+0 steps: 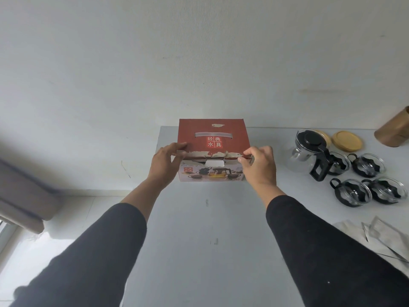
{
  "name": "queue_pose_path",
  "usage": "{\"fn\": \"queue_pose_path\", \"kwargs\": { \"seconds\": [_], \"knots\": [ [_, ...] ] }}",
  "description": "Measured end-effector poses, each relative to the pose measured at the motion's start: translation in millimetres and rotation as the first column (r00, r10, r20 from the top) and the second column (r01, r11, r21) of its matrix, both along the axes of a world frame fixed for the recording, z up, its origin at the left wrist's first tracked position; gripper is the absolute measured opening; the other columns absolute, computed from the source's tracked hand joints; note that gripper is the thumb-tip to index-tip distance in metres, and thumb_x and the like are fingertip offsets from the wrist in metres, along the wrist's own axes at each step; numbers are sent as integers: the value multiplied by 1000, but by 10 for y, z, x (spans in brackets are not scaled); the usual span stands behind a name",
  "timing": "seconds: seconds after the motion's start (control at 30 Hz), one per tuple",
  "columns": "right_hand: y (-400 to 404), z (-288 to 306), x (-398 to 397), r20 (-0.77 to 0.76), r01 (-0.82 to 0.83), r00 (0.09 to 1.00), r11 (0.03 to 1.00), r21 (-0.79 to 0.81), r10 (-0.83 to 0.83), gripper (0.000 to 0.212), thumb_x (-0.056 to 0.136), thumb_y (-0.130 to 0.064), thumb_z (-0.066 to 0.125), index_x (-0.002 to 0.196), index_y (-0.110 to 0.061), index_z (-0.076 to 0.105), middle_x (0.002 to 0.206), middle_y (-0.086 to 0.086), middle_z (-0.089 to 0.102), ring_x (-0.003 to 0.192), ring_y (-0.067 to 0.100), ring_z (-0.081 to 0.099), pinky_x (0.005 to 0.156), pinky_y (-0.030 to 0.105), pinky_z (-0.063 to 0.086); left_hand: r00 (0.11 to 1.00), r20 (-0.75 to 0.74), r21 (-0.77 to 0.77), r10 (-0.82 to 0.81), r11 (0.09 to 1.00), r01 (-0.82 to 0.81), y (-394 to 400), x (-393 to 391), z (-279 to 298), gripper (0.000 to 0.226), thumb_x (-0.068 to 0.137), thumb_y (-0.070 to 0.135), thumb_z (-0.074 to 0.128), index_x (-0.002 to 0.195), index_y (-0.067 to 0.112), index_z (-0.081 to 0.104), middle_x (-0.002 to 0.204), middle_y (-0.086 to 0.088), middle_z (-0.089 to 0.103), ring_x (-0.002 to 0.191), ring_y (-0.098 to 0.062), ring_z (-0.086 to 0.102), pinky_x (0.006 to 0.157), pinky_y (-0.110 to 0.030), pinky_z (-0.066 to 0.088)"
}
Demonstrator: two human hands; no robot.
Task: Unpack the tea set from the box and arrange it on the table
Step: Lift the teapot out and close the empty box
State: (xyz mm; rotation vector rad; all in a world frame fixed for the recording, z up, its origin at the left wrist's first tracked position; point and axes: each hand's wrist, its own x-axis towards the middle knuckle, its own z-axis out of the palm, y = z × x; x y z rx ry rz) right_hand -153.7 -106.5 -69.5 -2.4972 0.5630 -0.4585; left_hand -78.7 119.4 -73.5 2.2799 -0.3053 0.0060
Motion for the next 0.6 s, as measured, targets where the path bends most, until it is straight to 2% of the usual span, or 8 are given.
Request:
{"fn": "queue_pose_path", "kwargs": {
  "seconds": [0.07,0.17,0.33,0.6],
  "knots": [
    [66,-43,-22,77,-111,989,975,-191,127,23,70,-20,80,88,-12,67,96,10,53,88,30,55,72,34,49,1000,7,3,5,1000,-5,-8,3,0,28,97,25,51,123,23,61,114,4,66,94,-9,46,85,-25,39],
    [187,-83,-20,55,-299,940,888,-349,338,35,56,-19,86,85,-14,68,89,8,57,80,28,57,65,31,43,1000,20,-4,3,1000,-3,-7,11,-24,26,96,25,53,121,24,63,111,4,65,93,-10,49,87,-26,42],
    [313,-80,64,73,-325,925,874,-360,374,34,51,-2,86,80,-10,69,79,7,59,68,28,58,57,34,48,999,25,-6,35,999,-35,13,-5,-68,24,92,27,60,115,24,66,105,0,48,89,-9,53,83,-19,39],
    [320,-77,149,52,-317,932,876,-364,359,30,56,-6,86,80,-12,68,73,5,63,66,30,57,53,32,47,998,37,-36,42,998,-41,1,18,-115,19,93,23,59,109,23,69,106,-2,49,88,-11,55,82,-16,39]
  ]
}}
